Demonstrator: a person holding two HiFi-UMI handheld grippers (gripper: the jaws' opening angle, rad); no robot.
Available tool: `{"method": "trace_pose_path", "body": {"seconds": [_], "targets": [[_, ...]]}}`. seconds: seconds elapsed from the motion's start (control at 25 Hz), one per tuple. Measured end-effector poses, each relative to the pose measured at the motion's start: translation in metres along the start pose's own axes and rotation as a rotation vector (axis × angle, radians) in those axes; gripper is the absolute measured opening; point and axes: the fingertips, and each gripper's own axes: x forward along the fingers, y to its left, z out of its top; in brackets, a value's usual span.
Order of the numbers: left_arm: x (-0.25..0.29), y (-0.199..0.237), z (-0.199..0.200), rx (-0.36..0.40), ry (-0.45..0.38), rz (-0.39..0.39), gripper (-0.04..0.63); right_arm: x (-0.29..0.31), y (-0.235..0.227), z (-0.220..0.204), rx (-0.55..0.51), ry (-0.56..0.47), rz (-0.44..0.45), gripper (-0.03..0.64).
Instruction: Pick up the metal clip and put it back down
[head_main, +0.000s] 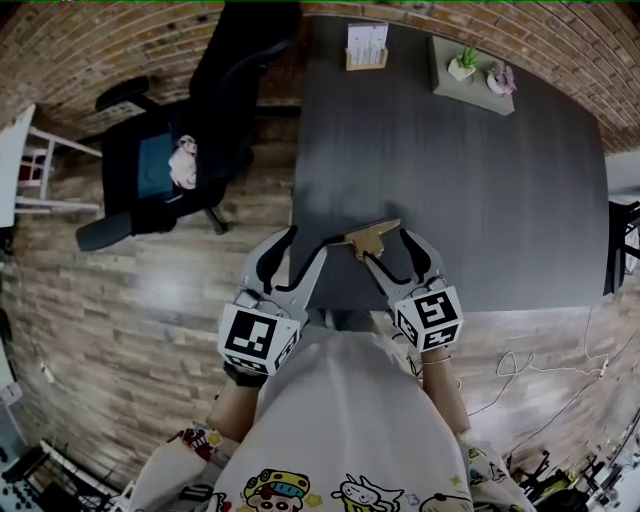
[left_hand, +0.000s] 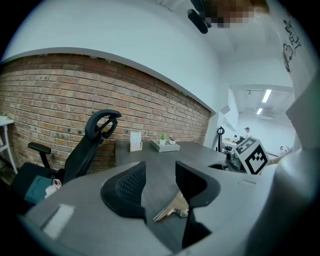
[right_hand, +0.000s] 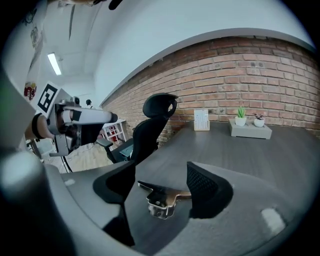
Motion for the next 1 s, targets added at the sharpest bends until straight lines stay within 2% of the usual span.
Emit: {"method": "trace_pose_path", "body": {"seconds": [0.48, 0.68, 1.0], "targets": [[0.013, 0.001, -0.037, -0.031, 0.053, -0.014, 0.187, 0.037, 0.005, -0.059, 0.002, 0.151, 0.001, 0.328], [0.015, 0.003, -0.053, -0.038, 0.086, -0.012, 0.187, 0.048, 0.000, -0.077, 0.001, 0.190, -0.044, 0.354], [0.012, 0.012, -0.067, -0.053, 0.102, 0.017, 0.187, 0.060, -0.003, -0.095, -0.021, 0.248, -0.091, 0.357]]}}
